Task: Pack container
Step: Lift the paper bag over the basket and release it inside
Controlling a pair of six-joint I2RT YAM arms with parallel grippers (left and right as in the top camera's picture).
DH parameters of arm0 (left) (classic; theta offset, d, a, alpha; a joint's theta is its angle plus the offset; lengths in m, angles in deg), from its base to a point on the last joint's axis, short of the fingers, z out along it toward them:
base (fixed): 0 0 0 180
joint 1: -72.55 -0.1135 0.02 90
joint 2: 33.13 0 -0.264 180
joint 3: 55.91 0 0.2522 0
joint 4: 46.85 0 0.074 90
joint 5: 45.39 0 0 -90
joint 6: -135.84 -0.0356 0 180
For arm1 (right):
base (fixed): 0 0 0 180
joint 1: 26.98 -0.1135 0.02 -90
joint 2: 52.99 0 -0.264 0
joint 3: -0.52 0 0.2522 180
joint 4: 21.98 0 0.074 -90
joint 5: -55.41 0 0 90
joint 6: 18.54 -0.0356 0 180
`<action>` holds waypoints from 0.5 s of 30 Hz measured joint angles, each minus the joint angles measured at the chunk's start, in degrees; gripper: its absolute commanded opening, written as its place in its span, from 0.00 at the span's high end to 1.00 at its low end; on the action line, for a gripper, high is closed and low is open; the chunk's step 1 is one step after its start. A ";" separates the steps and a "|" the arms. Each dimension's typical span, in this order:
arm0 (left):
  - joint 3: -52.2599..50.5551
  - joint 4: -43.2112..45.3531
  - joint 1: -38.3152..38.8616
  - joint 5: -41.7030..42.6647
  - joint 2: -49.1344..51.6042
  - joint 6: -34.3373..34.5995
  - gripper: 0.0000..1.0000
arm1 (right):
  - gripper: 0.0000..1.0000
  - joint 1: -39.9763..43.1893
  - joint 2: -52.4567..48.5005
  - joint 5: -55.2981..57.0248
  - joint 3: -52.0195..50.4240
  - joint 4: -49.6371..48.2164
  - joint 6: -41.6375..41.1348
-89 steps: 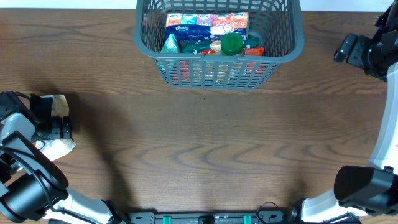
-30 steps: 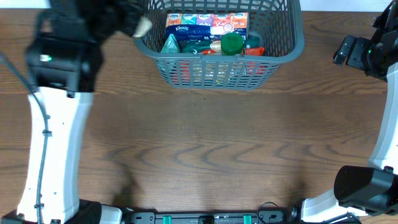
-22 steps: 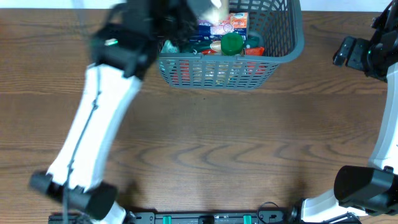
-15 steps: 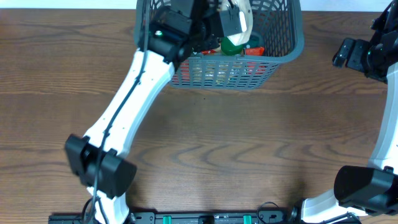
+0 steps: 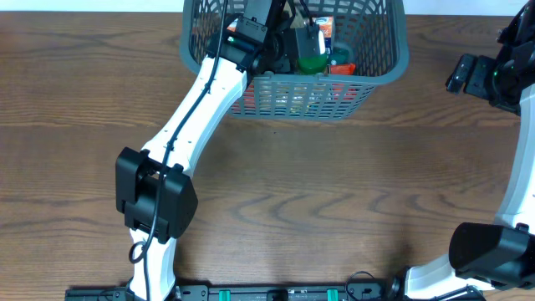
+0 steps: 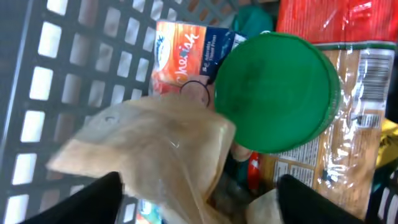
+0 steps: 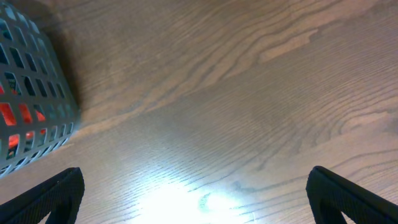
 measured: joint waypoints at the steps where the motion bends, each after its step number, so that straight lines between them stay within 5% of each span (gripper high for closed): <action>1: 0.00 -0.04 -0.02 0.00 0.00 0.07 0.15 | 0.01 0.00 0.00 0.02 0.00 0.00 0.00; 15: 0.00 2.08 -1.14 -3.74 -0.09 0.04 0.03 | 0.01 0.00 0.00 0.00 0.00 -0.02 0.00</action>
